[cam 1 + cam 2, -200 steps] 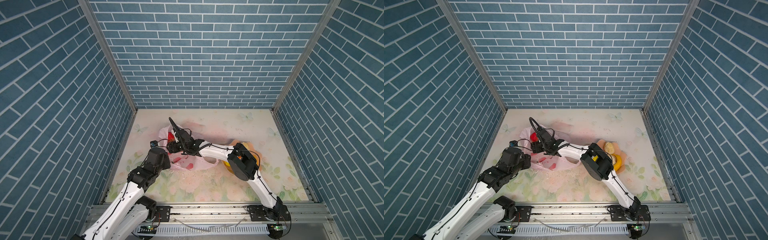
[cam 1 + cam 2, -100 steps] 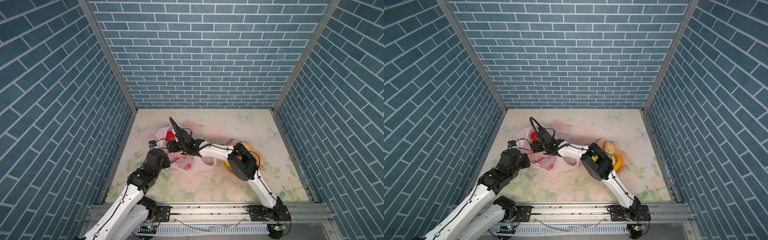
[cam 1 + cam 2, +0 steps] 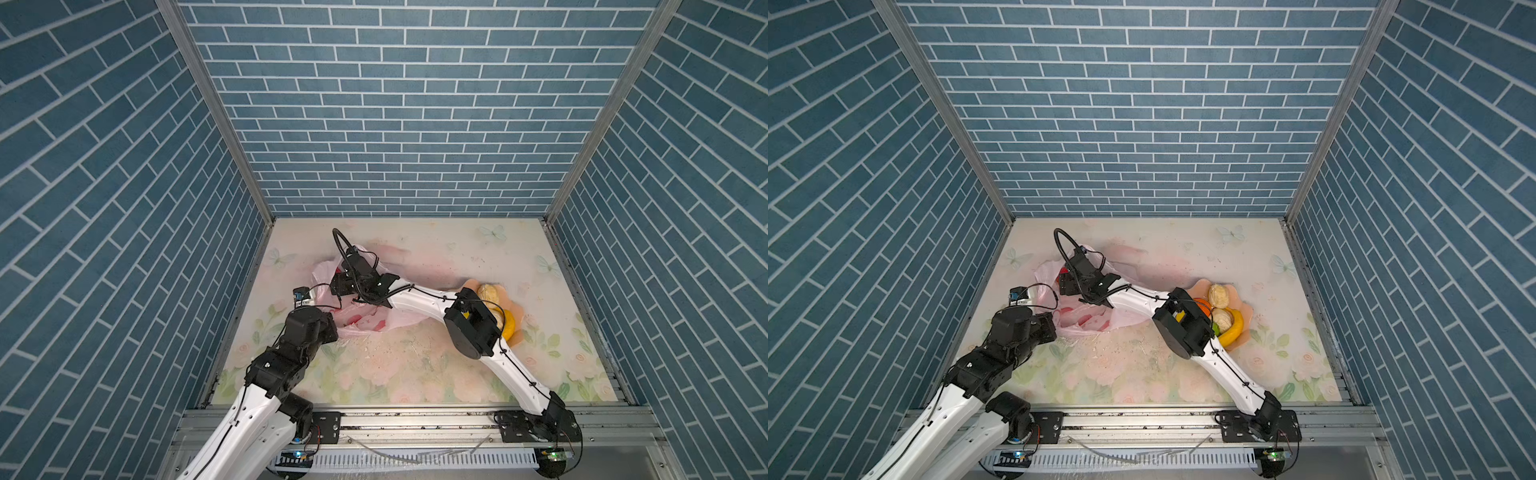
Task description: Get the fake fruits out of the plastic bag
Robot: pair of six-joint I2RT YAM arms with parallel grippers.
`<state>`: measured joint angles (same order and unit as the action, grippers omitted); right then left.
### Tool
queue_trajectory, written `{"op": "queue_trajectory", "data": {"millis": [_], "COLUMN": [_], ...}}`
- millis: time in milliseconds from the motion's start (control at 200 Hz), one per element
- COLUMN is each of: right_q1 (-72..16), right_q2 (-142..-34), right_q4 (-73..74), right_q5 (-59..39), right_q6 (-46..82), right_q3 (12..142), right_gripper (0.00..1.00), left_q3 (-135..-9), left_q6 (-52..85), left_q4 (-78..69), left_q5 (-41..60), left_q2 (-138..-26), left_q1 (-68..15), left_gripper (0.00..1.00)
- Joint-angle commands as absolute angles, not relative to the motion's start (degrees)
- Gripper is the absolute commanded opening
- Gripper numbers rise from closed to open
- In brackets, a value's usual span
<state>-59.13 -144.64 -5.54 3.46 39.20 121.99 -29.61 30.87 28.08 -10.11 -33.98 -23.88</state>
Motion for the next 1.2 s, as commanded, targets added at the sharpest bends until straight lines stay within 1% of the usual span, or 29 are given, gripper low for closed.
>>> {"op": "queue_trajectory", "data": {"millis": [0, 155, 410, 525, 625, 690, 740, 785, 850, 915, 1195], "right_q1": [-58.32, -57.87, -57.83, -57.65, -57.63, -57.64, -57.65, -57.64, -57.58, -57.61, -56.7], "right_q2": [-147.32, -150.46, -153.31, -155.08, -155.82, -156.07, -156.26, -156.52, -156.62, -155.74, -144.88], "right_q4": [-8.94, -11.1, -9.39, -8.98, -7.86, -7.28, -6.9, -6.5, -6.4, -6.06, 3.83], "right_q5": [4.86, 3.28, -1.6, -4.37, -4.66, -4.67, -4.66, -4.66, -4.66, -4.26, 3.68], "right_q6": [40.54, 40.62, 40.43, 40.39, 40.49, 40.48, 40.48, 40.48, 40.51, 40.44, 40.32], "right_q3": [128.17, 133.04, 136.23, 138.31, 138.5, 138.43, 138.47, 138.65, 138.46, 136.86, 117.68], "right_gripper": [0.81, 0.82, 0.84, 0.83, 0.82, 0.8, 0.77, 0.72, 0.62, 0.59, 0.56], "left_q3": [-28.78, -28.2, -27.55, -27.1, -26.57, -26.2, -26.19, -26.21, -26.44, -26.76, -29.24], "left_q6": [30.51, 30.06, 29.43, 29.13, 29.04, 28.84, 28.83, 28.75, 28.57, 28.31, 26.81], "left_q4": [29.22, 29.03, 27.69, 27.05, 26.25, 25.8, 25.51, 25.4, 25.49, 25.42, 26.06], "left_q5": [-8.89, -8.18, -7.34, -7.04, -6.53, -6.3, -6.11, -5.91, -6.03, -6.19, -6.88], "left_q2": [-33.07, -32.78, -33.49, -33.68, -33.66, -33.88, -34.08, -34.21, -34.28, -34.19, -35.05], "left_q1": [-23.76, -23.76, -23.77, -23.75, -23.74, -23.79, -23.78, -23.77, -23.76, -23.8, -23.78], "left_gripper": [0.06, 0.06, 0.06, 0.06, 0.06, 0.06, 0.06, 0.06, 0.06, 0.05, 0.06]}}
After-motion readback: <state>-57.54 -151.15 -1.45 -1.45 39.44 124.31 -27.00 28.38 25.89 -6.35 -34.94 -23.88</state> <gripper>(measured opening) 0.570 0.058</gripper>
